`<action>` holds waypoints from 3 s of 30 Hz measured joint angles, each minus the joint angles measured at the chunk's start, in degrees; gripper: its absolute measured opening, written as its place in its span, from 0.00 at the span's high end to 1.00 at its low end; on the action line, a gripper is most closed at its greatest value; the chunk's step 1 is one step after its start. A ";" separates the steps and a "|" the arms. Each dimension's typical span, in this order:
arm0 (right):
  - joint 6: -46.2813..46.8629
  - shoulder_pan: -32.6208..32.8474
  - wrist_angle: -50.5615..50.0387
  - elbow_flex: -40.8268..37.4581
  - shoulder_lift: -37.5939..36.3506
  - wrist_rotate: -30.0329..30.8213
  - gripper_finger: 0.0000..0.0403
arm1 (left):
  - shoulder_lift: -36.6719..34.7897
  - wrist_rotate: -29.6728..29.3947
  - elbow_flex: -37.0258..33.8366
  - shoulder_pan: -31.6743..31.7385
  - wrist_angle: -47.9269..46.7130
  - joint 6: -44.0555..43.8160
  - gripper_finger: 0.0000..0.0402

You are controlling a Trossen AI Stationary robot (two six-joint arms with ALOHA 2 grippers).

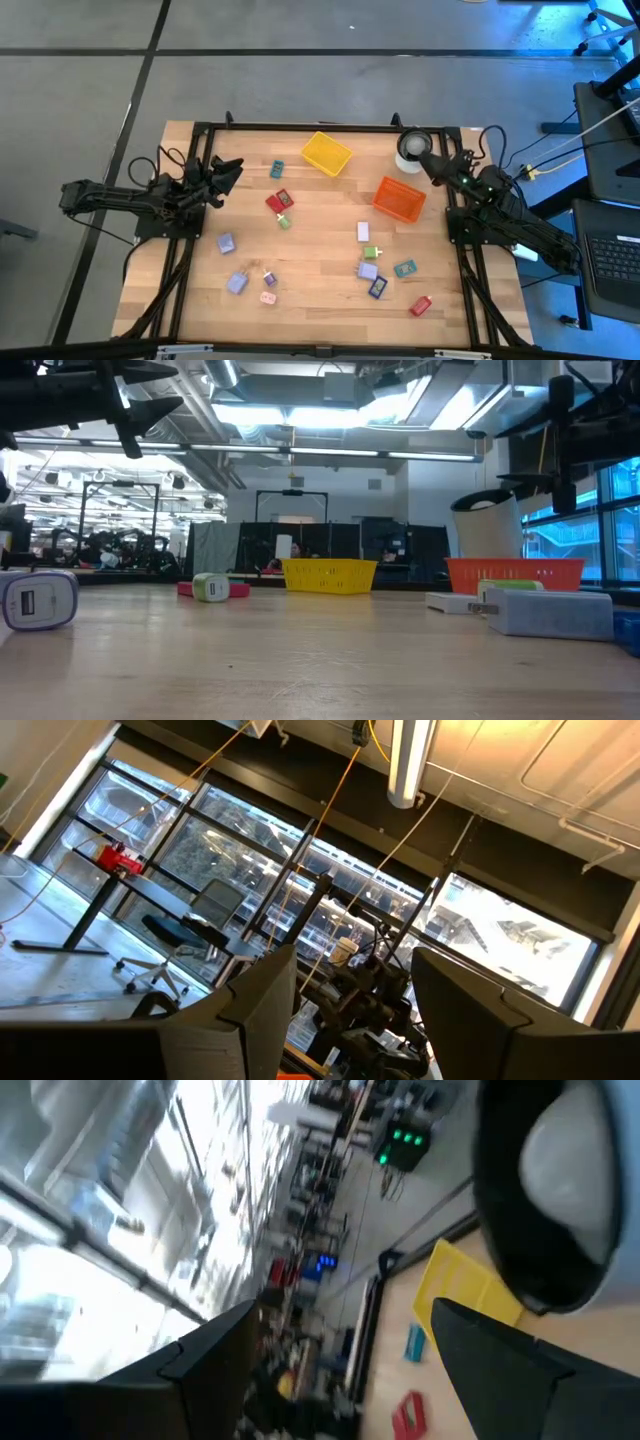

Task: Pick & Place Office items
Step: Put the white digital clock into the yellow bin

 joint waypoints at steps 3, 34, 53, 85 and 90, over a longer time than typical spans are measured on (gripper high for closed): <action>-4.78 0.00 0.01 0.00 0.00 -3.20 0.26 | 0.00 0.00 0.00 -0.02 0.00 -0.01 0.51; -21.29 0.00 11.40 0.21 14.91 -33.46 0.26 | 0.02 0.00 0.00 -0.02 0.00 -0.02 0.51; -52.47 4.08 6.72 22.27 37.05 -22.00 0.26 | 0.02 0.00 0.00 -0.02 -0.02 -0.02 0.51; -9.95 28.08 -28.35 42.16 80.23 -11.52 0.26 | 0.00 0.00 0.00 0.00 -0.02 0.00 0.51; -8.42 31.17 -28.32 42.16 84.25 -14.65 0.26 | 0.01 0.00 0.00 -0.01 0.00 -0.02 0.51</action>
